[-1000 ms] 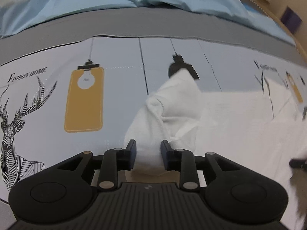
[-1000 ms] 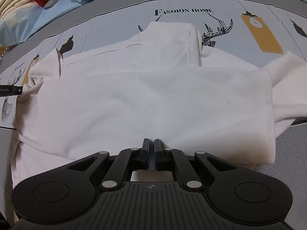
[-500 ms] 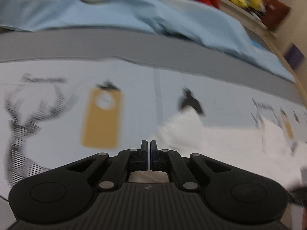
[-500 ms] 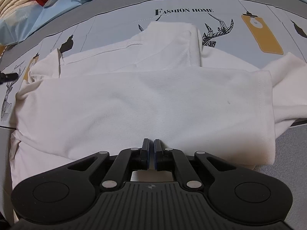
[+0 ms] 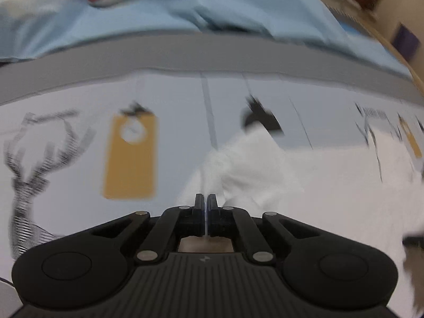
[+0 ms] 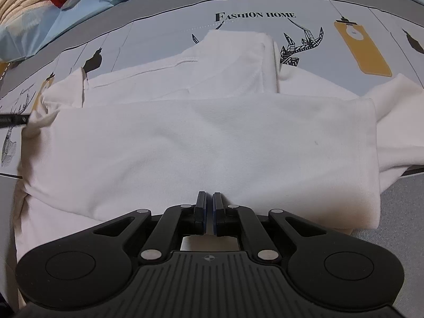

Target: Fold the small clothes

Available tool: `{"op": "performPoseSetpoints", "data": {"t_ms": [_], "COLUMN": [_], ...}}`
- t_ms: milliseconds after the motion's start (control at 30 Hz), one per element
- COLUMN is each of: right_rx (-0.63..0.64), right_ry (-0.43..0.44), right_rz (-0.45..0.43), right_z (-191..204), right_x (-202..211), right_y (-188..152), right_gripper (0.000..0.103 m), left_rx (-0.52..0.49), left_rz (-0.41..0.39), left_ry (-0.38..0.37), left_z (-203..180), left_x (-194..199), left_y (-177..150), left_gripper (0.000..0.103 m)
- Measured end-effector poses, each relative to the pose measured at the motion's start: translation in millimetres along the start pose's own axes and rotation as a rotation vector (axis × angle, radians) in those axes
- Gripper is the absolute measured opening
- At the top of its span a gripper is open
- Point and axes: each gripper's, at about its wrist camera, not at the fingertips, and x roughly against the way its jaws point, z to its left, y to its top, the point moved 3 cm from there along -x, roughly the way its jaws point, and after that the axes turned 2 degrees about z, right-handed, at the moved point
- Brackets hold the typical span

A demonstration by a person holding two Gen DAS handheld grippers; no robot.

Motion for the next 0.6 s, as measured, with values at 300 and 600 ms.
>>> {"op": "performPoseSetpoints", "data": {"t_ms": [300, 600], "right_rx": [0.000, -0.014], "right_ry": [-0.006, -0.020], "right_rz": [-0.001, -0.036], "right_z": [1.3, -1.2], "right_x": [0.6, 13.9], "right_y": [0.3, 6.7], "right_gripper": [0.004, 0.004], "left_rx": [0.171, 0.011], "left_rz": [-0.084, 0.119], "left_ry": [-0.020, -0.018], "left_z": [35.0, 9.9], "left_x": [24.4, -14.5], "left_y": [13.7, -13.6], "left_gripper": [0.000, 0.005]}}
